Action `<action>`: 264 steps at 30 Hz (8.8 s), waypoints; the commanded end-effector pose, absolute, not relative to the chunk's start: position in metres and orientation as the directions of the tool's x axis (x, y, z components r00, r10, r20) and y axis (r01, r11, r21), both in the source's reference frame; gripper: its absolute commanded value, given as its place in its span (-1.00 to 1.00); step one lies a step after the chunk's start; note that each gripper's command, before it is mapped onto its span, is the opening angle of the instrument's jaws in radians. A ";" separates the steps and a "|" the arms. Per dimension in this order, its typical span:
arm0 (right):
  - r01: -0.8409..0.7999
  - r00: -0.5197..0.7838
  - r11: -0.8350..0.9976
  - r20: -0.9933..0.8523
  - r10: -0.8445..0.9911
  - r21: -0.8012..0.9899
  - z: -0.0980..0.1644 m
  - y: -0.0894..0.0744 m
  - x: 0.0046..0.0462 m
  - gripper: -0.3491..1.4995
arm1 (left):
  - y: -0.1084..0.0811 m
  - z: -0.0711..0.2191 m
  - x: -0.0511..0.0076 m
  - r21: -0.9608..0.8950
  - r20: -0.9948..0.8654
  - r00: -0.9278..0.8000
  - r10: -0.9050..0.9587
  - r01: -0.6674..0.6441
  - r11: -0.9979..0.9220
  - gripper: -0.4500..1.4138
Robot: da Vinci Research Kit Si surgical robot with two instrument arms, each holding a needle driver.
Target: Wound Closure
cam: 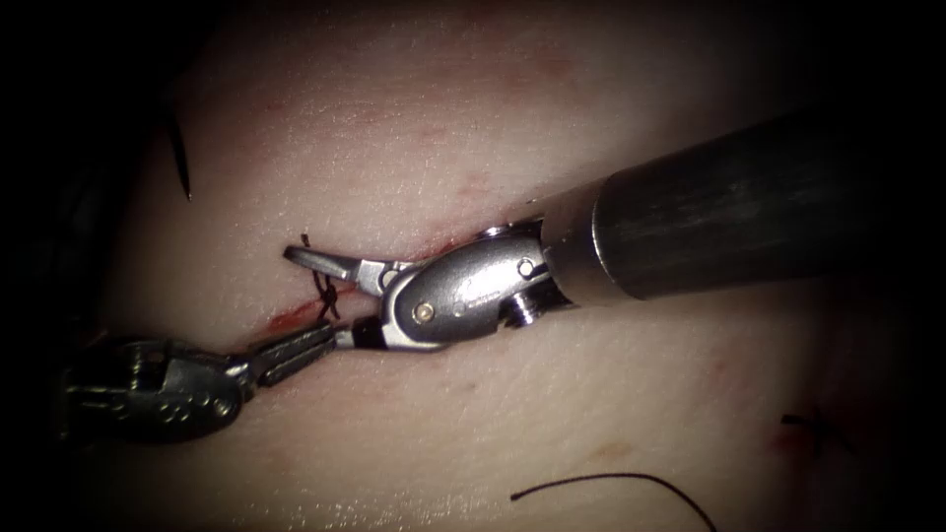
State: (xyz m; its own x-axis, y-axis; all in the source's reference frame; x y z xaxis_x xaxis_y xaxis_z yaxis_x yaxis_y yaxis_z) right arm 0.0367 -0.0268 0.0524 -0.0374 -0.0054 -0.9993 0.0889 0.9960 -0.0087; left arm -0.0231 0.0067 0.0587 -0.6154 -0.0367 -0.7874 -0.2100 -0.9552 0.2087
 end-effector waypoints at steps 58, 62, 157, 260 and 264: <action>0.027 -0.056 0.999 -0.998 0.021 0.019 0.050 -0.029 0.0296 0.73 | 0.005 0.060 -0.0164 0.109 -0.831 -0.556 0.022 -0.201 -0.973 -1.00; 0.006 -0.045 0.999 -0.998 0.038 0.038 0.049 -0.029 0.0271 0.67 | 0.006 0.061 -0.0140 0.093 -0.830 -0.554 0.061 -0.245 -0.965 -1.00; -0.300 0.206 0.915 -0.919 0.336 0.268 0.049 -0.034 0.0179 0.44 | 0.012 0.058 -0.0130 -0.146 -0.695 -0.495 0.522 -0.613 -0.777 0.53; -0.283 0.148 0.903 -0.916 0.374 0.323 0.049 -0.034 0.0161 -0.05 | 0.019 0.053 -0.0245 0.362 -0.155 -0.683 -0.714 0.633 -0.684 -1.00; -0.302 0.144 0.895 -0.913 0.382 0.327 0.048 -0.034 0.0151 -0.05 | 0.018 0.053 -0.0268 0.388 -0.155 -0.653 -0.742 0.650 -0.653 -1.00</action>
State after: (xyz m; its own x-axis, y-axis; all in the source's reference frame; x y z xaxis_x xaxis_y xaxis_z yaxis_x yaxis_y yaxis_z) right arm 0.0145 -0.0325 0.0477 0.1410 0.3860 -0.9117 -0.3127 0.8911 0.3289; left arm -0.0274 0.0184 0.0521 -0.6358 -0.7582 -0.1446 0.6634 -0.6325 0.3999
